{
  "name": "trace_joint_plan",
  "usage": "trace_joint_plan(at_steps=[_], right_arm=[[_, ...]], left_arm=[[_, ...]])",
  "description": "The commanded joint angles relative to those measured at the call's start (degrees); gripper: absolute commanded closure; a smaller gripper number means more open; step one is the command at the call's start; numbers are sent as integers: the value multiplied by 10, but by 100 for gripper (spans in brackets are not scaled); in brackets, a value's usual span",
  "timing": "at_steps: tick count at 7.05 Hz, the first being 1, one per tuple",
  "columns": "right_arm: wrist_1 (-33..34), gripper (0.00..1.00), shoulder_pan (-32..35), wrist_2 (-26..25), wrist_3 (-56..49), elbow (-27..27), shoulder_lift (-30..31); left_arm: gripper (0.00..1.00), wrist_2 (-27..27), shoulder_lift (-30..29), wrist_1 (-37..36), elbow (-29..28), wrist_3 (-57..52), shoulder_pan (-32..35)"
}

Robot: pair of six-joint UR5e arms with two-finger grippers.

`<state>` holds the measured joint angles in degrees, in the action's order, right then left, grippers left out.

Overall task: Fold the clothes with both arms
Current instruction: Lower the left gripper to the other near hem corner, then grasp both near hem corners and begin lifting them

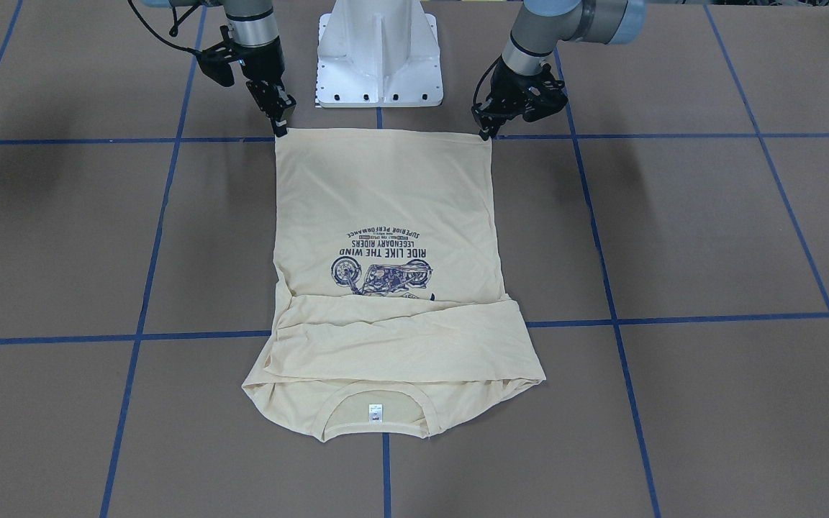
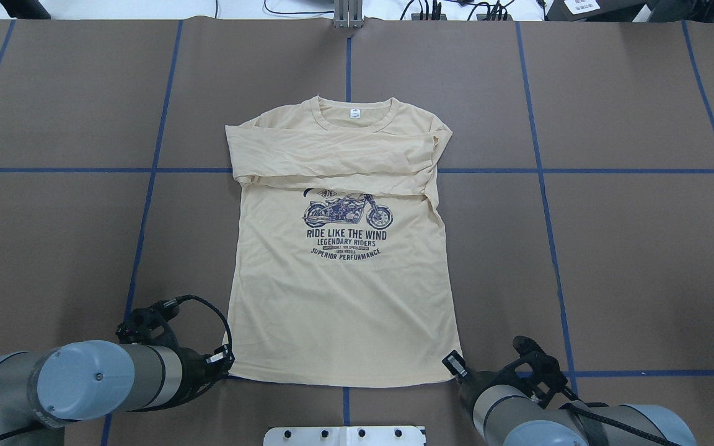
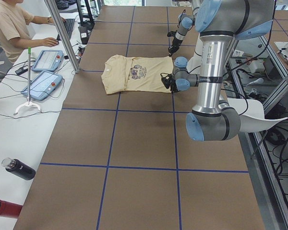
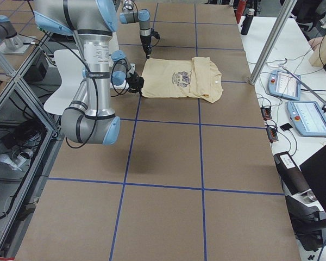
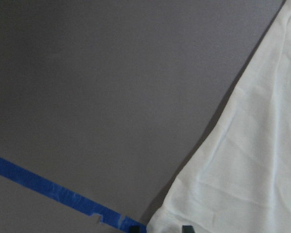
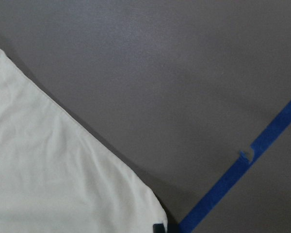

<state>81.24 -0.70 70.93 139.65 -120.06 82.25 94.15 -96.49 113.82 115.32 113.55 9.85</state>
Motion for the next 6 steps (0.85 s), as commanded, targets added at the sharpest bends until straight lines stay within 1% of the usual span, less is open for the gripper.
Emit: trace_joint_plan(at_steps=[1,2,3,4,5,6], right_arm=[[0,100,0,0,0,-1,-2],[0,100,0,0,0,-1,-1],[0,100,1,0,0,-2,-1],[0,100,1,1,0,-9,0],[1,100,3,1,-1,-33,5],[11,100,9,3,-1,-66,10]], left_arm=[[100,2,2,0,7,0,1],[100,21,4,-2,23,0,3],[100,26,0,-33,36,1,1],[100,33,2,-49,66,2,1],[100,62,3,-51,104,2,2],[100,65,3,-67,140,4,2]])
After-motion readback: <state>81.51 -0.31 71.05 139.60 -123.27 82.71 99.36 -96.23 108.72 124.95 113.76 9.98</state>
